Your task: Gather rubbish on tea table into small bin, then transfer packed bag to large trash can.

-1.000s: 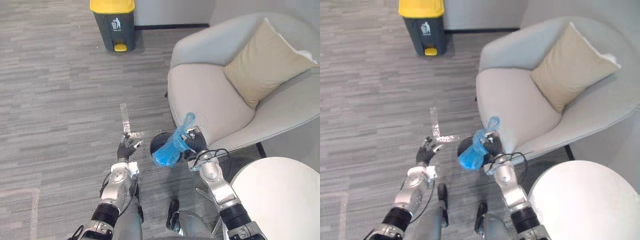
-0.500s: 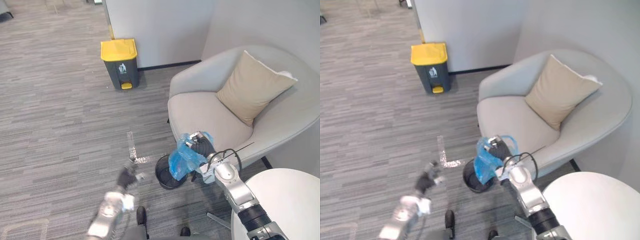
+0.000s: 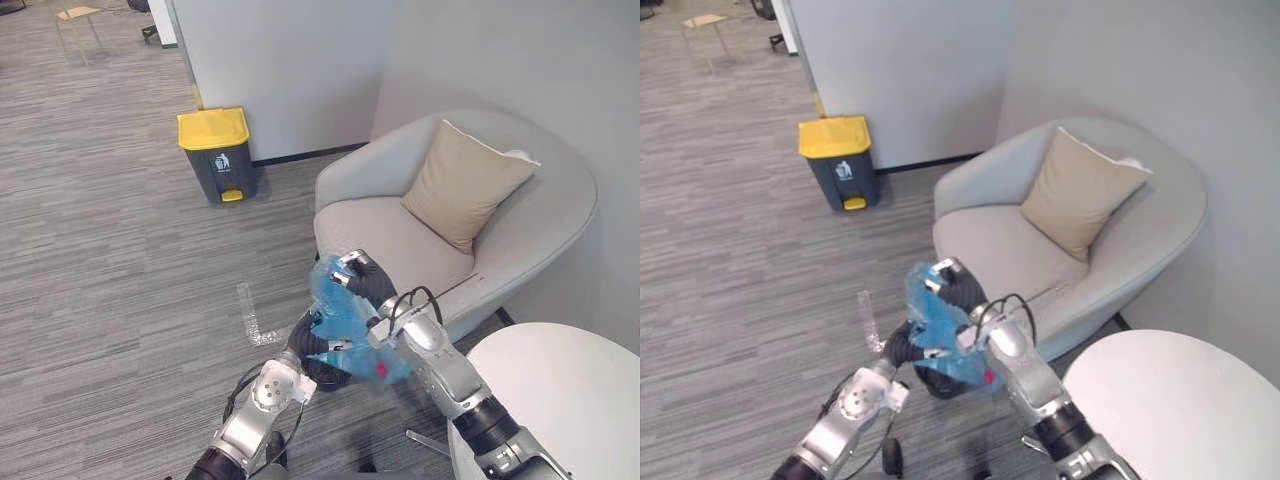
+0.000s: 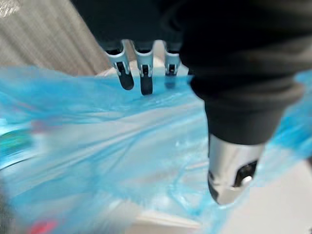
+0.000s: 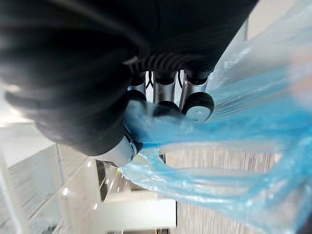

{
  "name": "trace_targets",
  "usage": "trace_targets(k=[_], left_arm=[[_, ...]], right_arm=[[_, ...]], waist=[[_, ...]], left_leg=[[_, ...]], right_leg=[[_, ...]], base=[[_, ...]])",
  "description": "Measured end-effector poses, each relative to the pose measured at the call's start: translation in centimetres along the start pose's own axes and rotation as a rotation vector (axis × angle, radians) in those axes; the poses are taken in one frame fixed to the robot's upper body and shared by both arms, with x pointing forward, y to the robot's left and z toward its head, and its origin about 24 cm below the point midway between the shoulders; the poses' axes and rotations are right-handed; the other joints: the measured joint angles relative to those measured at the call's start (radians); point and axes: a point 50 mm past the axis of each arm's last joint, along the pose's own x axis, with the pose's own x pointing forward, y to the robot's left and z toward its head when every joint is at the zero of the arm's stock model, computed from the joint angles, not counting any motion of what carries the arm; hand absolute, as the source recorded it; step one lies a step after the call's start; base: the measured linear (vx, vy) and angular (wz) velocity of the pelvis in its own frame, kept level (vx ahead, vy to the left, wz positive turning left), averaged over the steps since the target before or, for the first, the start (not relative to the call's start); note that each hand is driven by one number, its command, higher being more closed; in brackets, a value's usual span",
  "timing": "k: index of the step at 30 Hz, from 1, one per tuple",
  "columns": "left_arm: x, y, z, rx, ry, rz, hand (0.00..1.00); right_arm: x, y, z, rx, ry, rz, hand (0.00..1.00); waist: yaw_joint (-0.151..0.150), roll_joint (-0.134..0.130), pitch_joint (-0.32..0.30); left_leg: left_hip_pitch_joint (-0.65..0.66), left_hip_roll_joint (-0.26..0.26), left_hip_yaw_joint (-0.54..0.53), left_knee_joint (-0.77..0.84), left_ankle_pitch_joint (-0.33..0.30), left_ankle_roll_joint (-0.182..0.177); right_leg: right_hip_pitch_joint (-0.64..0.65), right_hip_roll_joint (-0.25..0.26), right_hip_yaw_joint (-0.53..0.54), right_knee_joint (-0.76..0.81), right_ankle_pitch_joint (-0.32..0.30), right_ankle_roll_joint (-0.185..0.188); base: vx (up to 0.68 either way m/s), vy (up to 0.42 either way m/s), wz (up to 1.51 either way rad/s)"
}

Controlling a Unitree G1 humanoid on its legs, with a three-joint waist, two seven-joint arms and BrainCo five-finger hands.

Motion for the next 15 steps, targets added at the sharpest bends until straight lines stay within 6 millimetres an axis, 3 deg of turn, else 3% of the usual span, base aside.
trace_targets(k=[7,15], left_arm=[[0.8,0.7,-0.4,0.204,-0.002,0.033,0.0],[0.5,1.3,-1.4,0.184,0.044,0.052,0.0]], right_arm=[[0.4,1.4,-0.3,0.074,0.017,0.063,1.0],[0.7,1.5,-0.4,0.065,0.025,0.078,1.0]], waist=[[-0.001,0.001,-0.013],[0.001,-0.002,-0.015]], left_leg=[[0.014,0.004,-0.003,-0.006,0.0,-0.002],[0.012,0.002,-0.003,-0.006,0.0,-0.002]], right_leg=[[0.024,0.004,-0.002,-0.021,0.006,-0.002],[0.029,0.003,-0.001,-0.036,0.015,0.001]], base=[[0.0,0.0,0.0],[0.0,0.0,0.0]])
